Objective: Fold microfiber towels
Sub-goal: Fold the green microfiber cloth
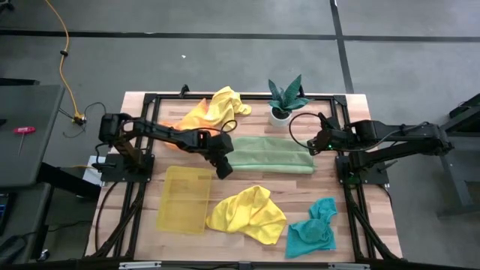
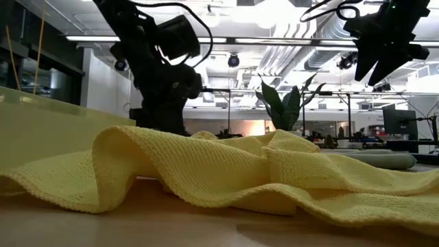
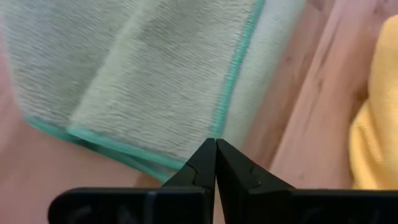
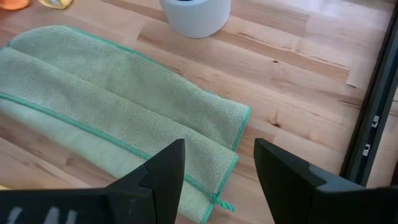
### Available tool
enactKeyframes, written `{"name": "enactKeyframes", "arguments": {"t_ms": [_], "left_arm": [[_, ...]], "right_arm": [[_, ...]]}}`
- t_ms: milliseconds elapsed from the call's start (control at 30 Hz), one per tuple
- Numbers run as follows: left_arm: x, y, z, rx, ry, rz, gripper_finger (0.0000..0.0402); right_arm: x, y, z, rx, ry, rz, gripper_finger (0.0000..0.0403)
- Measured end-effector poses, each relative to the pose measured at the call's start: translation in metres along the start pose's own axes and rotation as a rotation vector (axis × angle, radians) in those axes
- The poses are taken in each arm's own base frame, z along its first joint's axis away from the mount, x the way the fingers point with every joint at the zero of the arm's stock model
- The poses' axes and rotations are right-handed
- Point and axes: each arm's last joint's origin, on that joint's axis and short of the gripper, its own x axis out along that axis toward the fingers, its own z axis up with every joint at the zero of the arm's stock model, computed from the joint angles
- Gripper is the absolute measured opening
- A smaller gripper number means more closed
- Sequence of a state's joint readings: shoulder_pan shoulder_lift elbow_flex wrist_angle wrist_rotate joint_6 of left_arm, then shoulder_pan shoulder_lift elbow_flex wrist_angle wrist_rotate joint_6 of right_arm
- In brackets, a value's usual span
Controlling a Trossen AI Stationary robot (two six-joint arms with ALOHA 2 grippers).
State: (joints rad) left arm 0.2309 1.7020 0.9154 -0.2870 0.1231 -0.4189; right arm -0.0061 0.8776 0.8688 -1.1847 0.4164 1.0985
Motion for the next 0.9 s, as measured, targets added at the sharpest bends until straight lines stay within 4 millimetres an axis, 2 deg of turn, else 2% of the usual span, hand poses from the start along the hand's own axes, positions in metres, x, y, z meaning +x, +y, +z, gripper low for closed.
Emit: {"name": "enactKeyframes", "arguments": {"t_ms": [400,800,900], "left_arm": [[0.0,0.024,0.005,0.06,0.027,0.028,0.0],[-0.008,0.062,0.017,0.042,-0.01,0.095,0.0],[-0.021,0.067,0.022,-0.009,-0.042,0.064,0.0]], "right_arm": [[0.0,0.0,0.0,0.004,0.0,0.0,0.0186],[0.0,0.003,0.002,0.019,-0.017,0.031,0.0186],[0.0,0.004,0.002,0.023,-0.02,0.038,0.0186]]}}
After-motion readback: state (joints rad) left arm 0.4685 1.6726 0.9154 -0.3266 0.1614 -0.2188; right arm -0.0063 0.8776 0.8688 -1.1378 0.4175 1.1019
